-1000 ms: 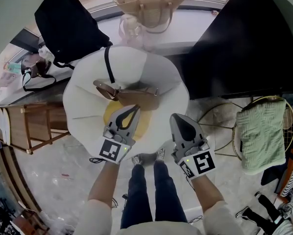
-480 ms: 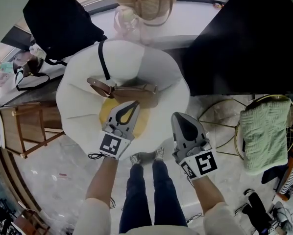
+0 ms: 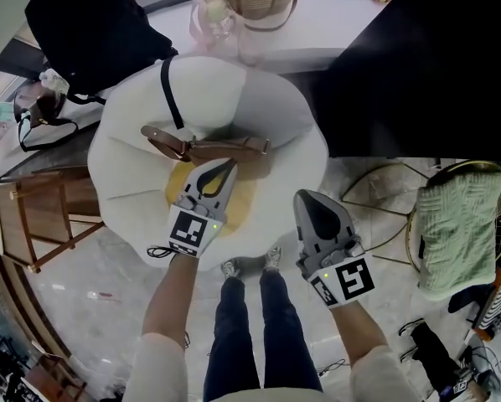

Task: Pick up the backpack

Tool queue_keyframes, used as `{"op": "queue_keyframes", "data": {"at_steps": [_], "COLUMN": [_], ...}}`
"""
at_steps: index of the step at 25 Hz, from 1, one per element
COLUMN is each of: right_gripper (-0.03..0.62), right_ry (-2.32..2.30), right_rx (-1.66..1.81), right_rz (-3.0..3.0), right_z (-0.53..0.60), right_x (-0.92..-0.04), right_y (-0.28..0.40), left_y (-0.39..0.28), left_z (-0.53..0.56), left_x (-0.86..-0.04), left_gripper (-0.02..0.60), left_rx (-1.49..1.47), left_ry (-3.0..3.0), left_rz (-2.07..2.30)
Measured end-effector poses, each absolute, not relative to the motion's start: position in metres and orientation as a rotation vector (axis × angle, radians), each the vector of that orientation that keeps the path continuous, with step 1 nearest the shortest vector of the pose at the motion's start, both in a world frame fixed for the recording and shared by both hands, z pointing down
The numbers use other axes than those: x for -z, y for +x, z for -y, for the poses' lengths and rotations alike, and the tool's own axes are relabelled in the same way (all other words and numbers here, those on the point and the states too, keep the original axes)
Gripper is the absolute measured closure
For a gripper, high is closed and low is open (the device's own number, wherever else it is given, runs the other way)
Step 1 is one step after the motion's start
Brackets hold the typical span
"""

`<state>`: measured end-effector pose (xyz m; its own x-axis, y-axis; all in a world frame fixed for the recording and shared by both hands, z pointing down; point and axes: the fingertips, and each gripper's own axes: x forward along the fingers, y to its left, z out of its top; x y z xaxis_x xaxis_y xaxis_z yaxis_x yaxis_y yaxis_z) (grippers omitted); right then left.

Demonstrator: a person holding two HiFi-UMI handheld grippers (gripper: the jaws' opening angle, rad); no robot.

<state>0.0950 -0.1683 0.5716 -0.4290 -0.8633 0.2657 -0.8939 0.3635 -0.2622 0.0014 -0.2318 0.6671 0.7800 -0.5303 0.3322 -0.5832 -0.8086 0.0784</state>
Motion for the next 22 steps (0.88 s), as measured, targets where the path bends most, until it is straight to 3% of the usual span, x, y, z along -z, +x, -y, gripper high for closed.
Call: {"op": "queue_keyframes", "data": {"at_steps": [22], "right_gripper": [0.574], "right_ry": [1.606], "right_rx": [-0.598], "right_rz": [2.519], "right_z": [0.179], "right_x": [-0.621], "right_y": [0.108], "left_y": [0.028], "left_z": [0.240], "left_x": [-0.773], "left_gripper": [0.549], "left_rx": [-0.677], "left_ry": [2.768], "left_rz": [0.731]}}
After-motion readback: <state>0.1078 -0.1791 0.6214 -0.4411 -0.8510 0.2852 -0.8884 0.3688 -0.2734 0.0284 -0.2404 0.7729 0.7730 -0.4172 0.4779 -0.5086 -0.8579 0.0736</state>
